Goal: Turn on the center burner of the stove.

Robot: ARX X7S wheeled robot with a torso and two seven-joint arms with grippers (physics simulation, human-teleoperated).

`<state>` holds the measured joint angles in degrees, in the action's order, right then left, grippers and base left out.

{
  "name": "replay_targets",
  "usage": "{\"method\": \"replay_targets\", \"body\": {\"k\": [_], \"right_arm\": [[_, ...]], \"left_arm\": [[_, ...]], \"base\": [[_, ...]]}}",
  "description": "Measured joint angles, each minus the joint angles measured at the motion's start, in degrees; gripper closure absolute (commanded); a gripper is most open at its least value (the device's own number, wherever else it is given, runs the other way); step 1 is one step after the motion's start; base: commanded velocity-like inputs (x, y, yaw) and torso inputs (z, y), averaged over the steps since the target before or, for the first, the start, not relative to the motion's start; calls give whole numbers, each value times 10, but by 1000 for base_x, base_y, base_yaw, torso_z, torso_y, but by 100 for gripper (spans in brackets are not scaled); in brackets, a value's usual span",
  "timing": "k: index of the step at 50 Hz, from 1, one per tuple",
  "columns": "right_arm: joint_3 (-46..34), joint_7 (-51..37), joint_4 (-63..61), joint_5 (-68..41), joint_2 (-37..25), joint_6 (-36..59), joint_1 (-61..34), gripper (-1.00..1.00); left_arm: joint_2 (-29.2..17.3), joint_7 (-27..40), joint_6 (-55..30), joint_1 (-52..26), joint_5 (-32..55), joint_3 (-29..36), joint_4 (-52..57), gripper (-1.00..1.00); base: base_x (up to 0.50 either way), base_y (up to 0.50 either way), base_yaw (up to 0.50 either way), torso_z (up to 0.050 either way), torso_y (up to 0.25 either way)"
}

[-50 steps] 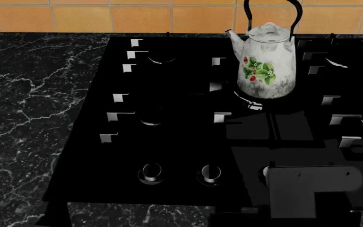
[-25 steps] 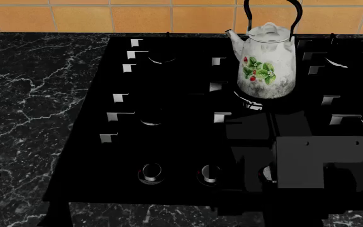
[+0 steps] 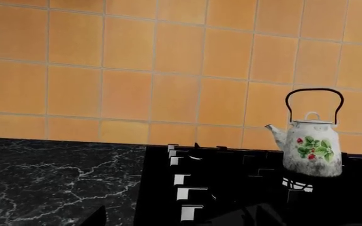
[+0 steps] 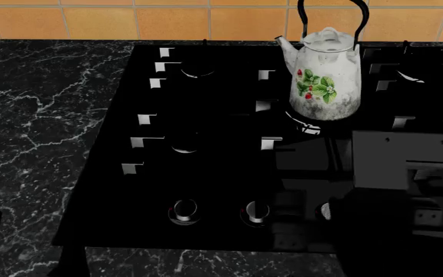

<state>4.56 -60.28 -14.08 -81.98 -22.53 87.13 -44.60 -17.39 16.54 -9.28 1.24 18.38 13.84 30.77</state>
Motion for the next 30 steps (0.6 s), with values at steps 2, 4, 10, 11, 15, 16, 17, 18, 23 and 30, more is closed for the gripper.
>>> {"method": "replay_targets", "body": {"k": [2, 4, 10, 11, 15, 16, 17, 18, 23, 30], "right_arm": [[-5, -4, 14, -8, -5, -3, -5, -100], [-10, -4, 28, -11, -10, -8, -10, -100], [-33, 11, 66, -1, -25, -23, -25, -100], [-37, 15, 72, 2, -27, -25, -28, -100], [-57, 32, 95, 18, -34, -35, -39, -100], [-63, 37, 101, 23, -35, -38, -41, -100], [-69, 42, 106, 28, -36, -40, -44, -100], [-75, 47, 111, 33, -37, -43, -47, -100], [-107, 71, 138, 59, -41, -53, -66, -100], [-140, 92, 171, 84, -41, -60, -89, -100]], "left_arm": [[0, 0, 0, 0, 0, 1, 0, -100], [-1, 1, 0, 0, 0, 1, 0, -100], [-2, 2, 0, -1, -1, 4, 0, -100], [-2, 2, 0, -1, -1, 4, 0, -100], [-3, 3, 0, -1, -1, 5, 0, -100], [-3, 3, 0, -1, -2, 5, 0, -100], [-4, 3, 0, -1, -2, 6, 0, -100], [-4, 3, 1, -1, -2, 6, -1, -100], [-5, 4, 1, -2, -2, 7, -1, -100], [-6, 5, 1, -2, -3, 9, -2, -100]], "base": [[0, 0, 0, 0, 0], [0, 0, 0, 0, 0], [0, 0, 0, 0, 0], [0, 0, 0, 0, 0], [0, 0, 0, 0, 0], [0, 0, 0, 0, 0], [0, 0, 0, 0, 0], [0, 0, 0, 0, 0], [0, 0, 0, 0, 0], [0, 0, 0, 0, 0]]}}
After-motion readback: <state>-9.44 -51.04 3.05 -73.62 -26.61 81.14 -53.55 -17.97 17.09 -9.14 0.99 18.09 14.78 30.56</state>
